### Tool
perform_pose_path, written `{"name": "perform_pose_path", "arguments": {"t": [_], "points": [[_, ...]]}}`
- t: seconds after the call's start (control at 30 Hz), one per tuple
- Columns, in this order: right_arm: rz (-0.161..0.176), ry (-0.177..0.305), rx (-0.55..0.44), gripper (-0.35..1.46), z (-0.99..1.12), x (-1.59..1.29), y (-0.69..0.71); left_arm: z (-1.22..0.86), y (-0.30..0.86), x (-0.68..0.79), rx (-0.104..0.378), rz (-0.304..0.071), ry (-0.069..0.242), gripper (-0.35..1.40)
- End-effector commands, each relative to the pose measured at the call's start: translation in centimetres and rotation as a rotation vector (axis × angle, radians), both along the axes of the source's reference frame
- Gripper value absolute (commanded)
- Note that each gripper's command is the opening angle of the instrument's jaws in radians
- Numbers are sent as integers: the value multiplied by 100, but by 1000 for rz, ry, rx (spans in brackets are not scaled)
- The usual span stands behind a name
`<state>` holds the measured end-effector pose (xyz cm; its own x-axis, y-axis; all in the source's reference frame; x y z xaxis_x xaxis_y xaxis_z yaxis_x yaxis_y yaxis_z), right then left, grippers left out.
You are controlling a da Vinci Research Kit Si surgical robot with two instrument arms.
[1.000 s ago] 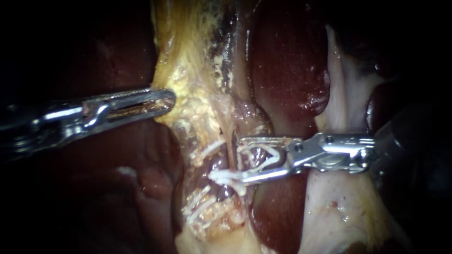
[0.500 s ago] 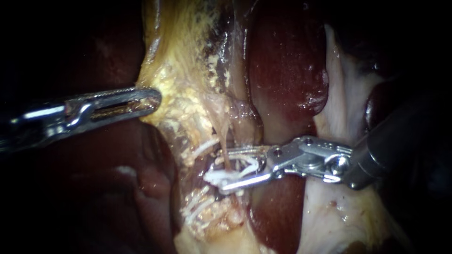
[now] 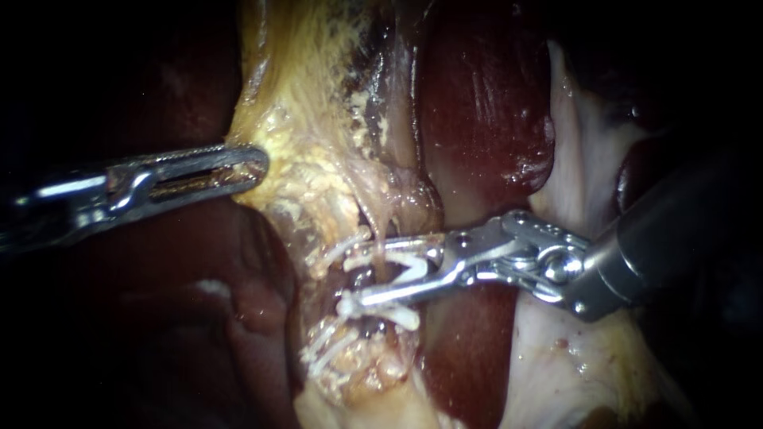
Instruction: Clipping third clip right tube
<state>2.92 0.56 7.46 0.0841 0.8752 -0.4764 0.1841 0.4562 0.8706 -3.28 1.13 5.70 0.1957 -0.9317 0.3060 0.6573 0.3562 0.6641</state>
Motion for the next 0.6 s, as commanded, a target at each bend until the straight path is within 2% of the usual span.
{"name": "perform_pose_path", "arguments": {"t": [0.03,0.13,0.2,0.27,0.3,0.43,0.6], "points": [[7,1,16,48,-1,1,2,0,0,0,0,0,0,-35],[14,-4,66,44,-3,3,4,0,0,0,0,-1,1,-35],[9,-10,107,32,-3,2,4,0,0,0,0,-1,1,-35],[1,-24,188,-14,-3,-2,4,0,0,0,0,-1,1,-35],[10,-31,213,-35,-3,-4,4,0,0,0,0,-1,1,-35],[32,-73,245,-35,1,-10,9,-1,0,-1,0,-1,1,-35],[27,-95,246,-35,4,-13,10,0,0,-1,0,-1,1,-35]]}}
